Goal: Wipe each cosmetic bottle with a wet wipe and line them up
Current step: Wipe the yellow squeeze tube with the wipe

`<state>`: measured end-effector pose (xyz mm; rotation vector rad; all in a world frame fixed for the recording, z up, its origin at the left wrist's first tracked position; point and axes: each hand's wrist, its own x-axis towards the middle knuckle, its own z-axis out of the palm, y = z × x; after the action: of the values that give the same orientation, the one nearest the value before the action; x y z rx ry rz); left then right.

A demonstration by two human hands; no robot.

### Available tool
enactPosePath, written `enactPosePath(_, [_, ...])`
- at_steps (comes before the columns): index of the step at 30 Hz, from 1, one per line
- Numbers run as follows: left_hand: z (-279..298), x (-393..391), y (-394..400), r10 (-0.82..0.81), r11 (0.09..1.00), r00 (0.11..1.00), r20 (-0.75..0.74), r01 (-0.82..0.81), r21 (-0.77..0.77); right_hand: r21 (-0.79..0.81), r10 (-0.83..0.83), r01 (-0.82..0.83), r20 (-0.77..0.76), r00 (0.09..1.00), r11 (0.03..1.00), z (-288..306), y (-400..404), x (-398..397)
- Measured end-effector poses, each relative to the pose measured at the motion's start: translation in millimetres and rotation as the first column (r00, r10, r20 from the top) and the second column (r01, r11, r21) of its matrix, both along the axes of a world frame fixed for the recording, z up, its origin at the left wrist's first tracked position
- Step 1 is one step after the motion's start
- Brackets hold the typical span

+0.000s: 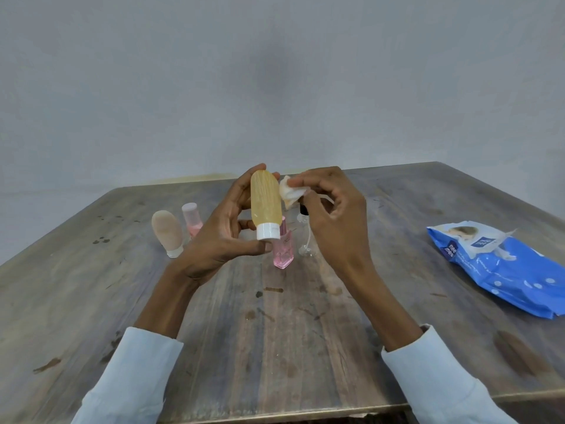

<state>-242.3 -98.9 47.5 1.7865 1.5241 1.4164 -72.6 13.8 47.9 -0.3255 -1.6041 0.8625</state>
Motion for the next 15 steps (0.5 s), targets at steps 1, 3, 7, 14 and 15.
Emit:
enactPosePath(1, [0,0,0,0.011,1.0,1.0,-0.002,-0.011,-0.005,0.066,-0.009,0.008,0.025,1.0,0.998,0,-3,-1])
enactPosePath(3, [0,0,0,0.029,1.0,1.0,-0.007,-0.029,-0.012,0.175,-0.011,-0.004,0.079,0.997,0.985,0,-6,-2])
enactPosePath(7, [-1,-3,0,0.058,0.998,0.998,-0.015,-0.058,-0.021,0.183,0.097,-0.116,0.11,0.989,0.976,1,-10,1])
enactPosePath(14, [-1,-2,-3,0.049,0.995,0.998,-0.047,-0.053,-0.079,0.16,0.079,-0.102,0.143,0.987,0.982,-1,-12,-2])
enactPosePath(15, [-1,-2,-3,0.038,0.995,0.998,-0.054,-0.043,-0.092,0.142,0.044,-0.064,0.137,0.99,0.988,-1,-10,-2])
